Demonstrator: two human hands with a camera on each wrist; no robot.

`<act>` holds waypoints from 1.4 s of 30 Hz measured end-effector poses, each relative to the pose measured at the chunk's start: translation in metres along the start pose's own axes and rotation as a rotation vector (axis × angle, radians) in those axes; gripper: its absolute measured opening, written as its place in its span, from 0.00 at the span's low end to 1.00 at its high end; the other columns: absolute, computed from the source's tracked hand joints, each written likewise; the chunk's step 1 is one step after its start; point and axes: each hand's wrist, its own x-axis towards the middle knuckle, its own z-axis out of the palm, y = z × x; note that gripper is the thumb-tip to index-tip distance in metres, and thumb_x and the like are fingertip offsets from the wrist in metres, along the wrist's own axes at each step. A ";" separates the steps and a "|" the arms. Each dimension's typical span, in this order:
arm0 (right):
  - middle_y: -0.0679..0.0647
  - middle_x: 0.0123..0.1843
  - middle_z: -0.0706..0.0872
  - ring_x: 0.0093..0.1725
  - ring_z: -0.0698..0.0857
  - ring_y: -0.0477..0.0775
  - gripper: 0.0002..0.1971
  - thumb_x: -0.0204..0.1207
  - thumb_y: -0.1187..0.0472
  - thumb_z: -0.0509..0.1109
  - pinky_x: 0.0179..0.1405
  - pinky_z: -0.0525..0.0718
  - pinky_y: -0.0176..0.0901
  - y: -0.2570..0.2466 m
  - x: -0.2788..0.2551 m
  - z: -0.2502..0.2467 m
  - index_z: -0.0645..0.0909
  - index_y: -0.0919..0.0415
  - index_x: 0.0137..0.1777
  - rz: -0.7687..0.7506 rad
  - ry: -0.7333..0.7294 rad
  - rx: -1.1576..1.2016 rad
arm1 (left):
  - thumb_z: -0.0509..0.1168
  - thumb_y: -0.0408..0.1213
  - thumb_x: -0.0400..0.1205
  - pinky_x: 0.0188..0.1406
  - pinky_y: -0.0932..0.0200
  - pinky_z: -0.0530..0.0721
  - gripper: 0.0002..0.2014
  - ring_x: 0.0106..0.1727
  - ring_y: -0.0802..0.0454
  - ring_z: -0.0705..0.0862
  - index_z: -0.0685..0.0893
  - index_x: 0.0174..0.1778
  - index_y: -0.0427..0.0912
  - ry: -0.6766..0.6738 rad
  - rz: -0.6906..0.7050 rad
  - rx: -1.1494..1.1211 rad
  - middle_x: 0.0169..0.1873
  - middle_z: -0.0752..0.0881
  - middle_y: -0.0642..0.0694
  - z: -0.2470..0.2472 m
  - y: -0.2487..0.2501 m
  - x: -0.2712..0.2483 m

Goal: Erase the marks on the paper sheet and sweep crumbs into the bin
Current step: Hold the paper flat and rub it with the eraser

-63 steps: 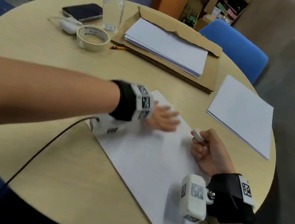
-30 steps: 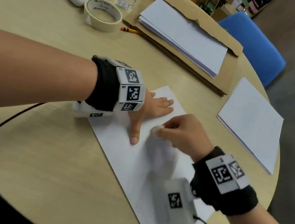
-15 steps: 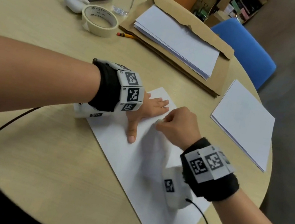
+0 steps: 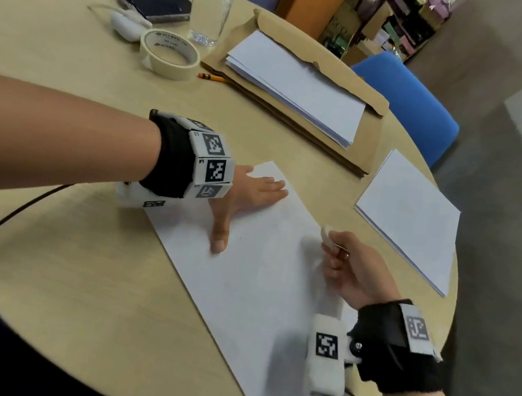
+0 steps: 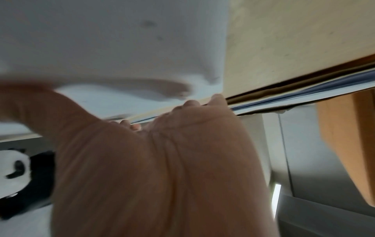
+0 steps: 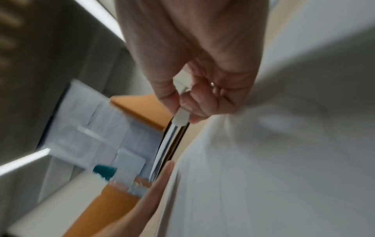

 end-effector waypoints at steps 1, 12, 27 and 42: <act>0.51 0.28 0.73 0.17 0.65 0.45 0.06 0.76 0.63 0.62 0.13 0.64 0.31 0.005 0.001 -0.005 0.76 0.60 0.38 0.049 -0.001 0.098 | 0.76 0.56 0.66 0.80 0.48 0.34 0.67 0.83 0.53 0.33 0.26 0.79 0.41 0.013 0.029 -0.001 0.81 0.29 0.47 0.003 0.004 -0.005; 0.53 0.28 0.67 0.13 0.68 0.44 0.07 0.75 0.65 0.59 0.12 0.68 0.30 0.019 0.002 -0.009 0.73 0.63 0.52 -0.004 0.019 0.088 | 0.41 0.65 0.82 0.81 0.43 0.33 0.41 0.83 0.52 0.34 0.31 0.81 0.45 0.001 -0.149 0.082 0.82 0.31 0.48 0.039 0.028 -0.019; 0.54 0.28 0.69 0.13 0.70 0.44 0.04 0.75 0.66 0.59 0.12 0.69 0.30 0.021 -0.002 -0.006 0.73 0.62 0.40 -0.033 0.079 0.102 | 0.43 0.68 0.80 0.79 0.42 0.33 0.45 0.84 0.49 0.39 0.38 0.83 0.41 0.141 -0.391 0.092 0.83 0.38 0.45 0.018 -0.006 -0.005; 0.57 0.32 0.87 0.36 0.84 0.55 0.06 0.68 0.63 0.72 0.44 0.83 0.47 0.011 -0.021 0.037 0.87 0.66 0.40 -0.369 0.062 -0.841 | 0.74 0.61 0.66 0.81 0.44 0.35 0.65 0.83 0.53 0.32 0.28 0.80 0.46 -0.022 0.077 0.011 0.81 0.29 0.49 0.026 0.025 -0.013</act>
